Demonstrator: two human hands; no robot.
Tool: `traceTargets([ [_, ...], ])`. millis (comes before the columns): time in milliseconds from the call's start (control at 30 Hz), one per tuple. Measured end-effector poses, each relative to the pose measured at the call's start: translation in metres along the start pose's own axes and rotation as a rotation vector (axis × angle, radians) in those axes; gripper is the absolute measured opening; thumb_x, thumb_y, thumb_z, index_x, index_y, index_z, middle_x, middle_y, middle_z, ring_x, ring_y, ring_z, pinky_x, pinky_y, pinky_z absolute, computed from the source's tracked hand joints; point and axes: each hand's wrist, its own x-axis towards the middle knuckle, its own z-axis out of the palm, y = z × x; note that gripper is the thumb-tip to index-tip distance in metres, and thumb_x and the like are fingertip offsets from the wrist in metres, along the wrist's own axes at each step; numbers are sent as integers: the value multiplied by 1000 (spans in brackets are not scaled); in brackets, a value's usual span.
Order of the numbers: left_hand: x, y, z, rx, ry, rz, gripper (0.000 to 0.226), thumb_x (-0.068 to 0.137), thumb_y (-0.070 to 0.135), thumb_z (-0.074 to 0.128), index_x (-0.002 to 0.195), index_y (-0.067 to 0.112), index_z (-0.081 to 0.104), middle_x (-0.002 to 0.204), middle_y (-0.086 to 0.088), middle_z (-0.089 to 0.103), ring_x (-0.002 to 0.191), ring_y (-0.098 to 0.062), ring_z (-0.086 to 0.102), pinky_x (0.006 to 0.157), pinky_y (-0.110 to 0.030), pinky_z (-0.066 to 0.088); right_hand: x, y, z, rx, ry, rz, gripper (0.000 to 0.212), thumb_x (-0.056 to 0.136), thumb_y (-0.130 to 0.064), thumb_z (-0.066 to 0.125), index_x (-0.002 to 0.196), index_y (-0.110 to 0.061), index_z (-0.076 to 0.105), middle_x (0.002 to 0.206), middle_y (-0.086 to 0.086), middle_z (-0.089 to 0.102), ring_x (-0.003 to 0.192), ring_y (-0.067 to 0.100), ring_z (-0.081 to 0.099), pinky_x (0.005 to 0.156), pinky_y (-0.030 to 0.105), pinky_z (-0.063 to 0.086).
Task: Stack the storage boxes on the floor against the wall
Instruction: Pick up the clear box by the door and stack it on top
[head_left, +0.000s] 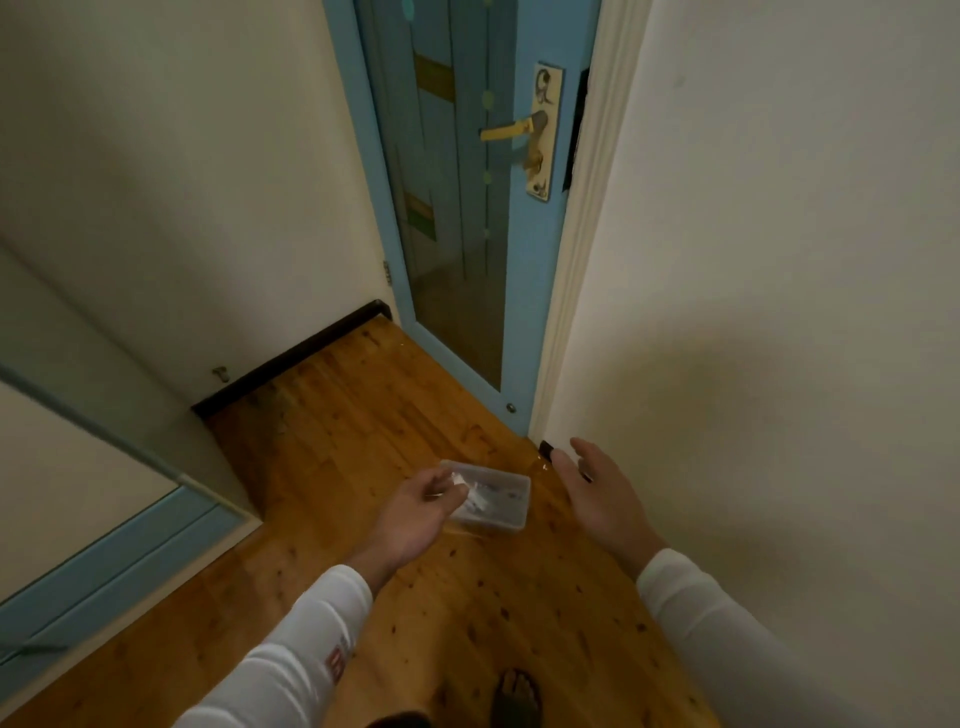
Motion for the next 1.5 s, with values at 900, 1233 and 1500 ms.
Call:
traceTargets([
  [900,293,-111,-62,160,-216,-164,53,92,48,57,141,38,41,126,20,51,113,-2,49,80,-18,38,190,47,167,0,215,335,70,87,-69,40,146,-32,36,150,-6,41,133,15,43,102,33,39],
  [1233,367,-237,9,267,-237,-163,65,90,58,54,148,43,30,144,23,40,136,-4,37,97,-23,35,265,184,232,-120,188,284,88,80,-83,29,150,-29,29,154,-2,34,136,17,37,101,30,32],
  [1500,434,-329,73,313,-132,-151,73,92,49,56,154,35,20,159,7,25,145,-16,23,110,-38,32,316,305,284,-153,167,293,81,90,-70,37,154,-24,17,160,-1,20,145,19,23,113,38,26],
])
